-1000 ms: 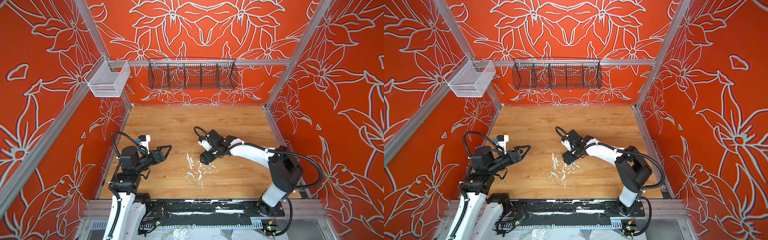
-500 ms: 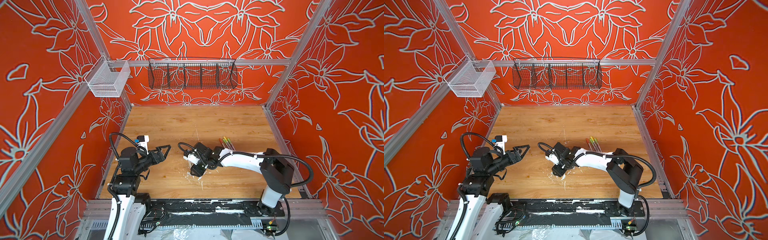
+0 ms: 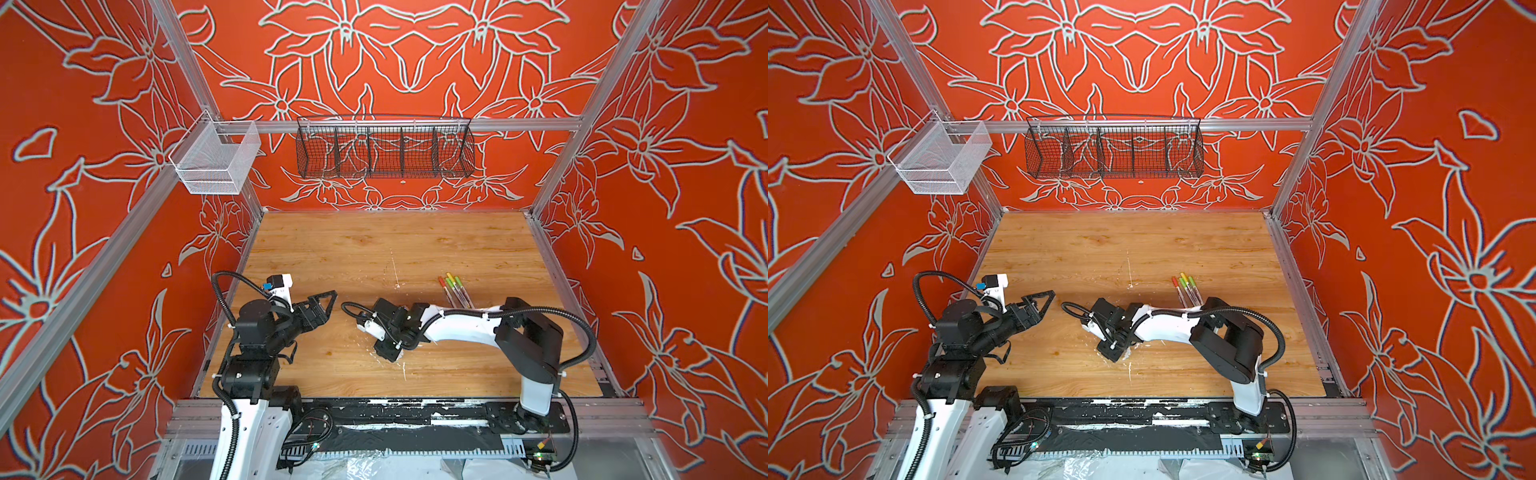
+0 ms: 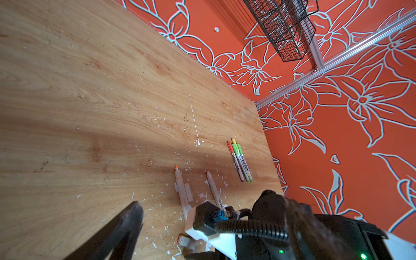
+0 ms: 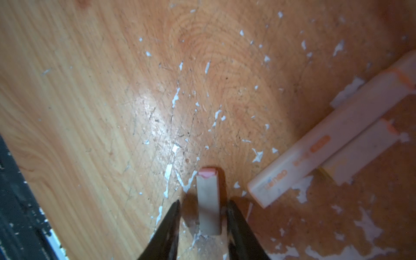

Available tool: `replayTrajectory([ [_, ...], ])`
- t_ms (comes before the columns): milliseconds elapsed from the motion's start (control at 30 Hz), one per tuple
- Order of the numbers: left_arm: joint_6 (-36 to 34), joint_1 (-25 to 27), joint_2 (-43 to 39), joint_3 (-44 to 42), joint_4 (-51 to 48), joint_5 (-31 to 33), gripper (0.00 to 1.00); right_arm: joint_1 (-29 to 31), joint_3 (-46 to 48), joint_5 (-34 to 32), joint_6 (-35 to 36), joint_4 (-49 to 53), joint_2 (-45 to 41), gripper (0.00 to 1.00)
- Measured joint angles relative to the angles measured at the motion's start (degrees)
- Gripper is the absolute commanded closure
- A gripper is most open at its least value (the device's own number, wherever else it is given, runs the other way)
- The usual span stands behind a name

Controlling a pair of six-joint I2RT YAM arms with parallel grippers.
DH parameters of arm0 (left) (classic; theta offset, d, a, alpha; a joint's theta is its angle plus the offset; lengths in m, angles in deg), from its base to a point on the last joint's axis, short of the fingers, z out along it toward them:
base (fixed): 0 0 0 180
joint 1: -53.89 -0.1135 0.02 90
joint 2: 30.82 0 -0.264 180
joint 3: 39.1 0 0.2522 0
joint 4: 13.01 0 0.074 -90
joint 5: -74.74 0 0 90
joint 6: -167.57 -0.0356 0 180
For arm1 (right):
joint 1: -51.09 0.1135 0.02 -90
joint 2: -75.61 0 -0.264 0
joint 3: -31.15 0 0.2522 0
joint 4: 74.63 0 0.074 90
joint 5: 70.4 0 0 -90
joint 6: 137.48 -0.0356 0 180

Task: Insert the pens into the pen caps
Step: 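Move the right gripper over the pink cap on the table, then close the right gripper on the pink cap and lift it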

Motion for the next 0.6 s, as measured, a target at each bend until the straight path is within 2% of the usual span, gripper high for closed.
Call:
replayTrajectory([
  [200,-0.02,0.0,-0.04,0.0,-0.13,0.37,0.03,0.87,-0.92,-2.93,0.59,0.98,0.57,0.84],
  [367,-0.04,0.0,-0.04,0.0,-0.24,0.35,0.03,0.85,-0.87,-3.74,0.46,1.55,-0.2,0.86],
  [600,-0.02,0.0,0.0,0.0,-0.28,0.02,0.02,-1.09,-0.83,-2.1,-0.61,1.01,-8.52,0.86],
])
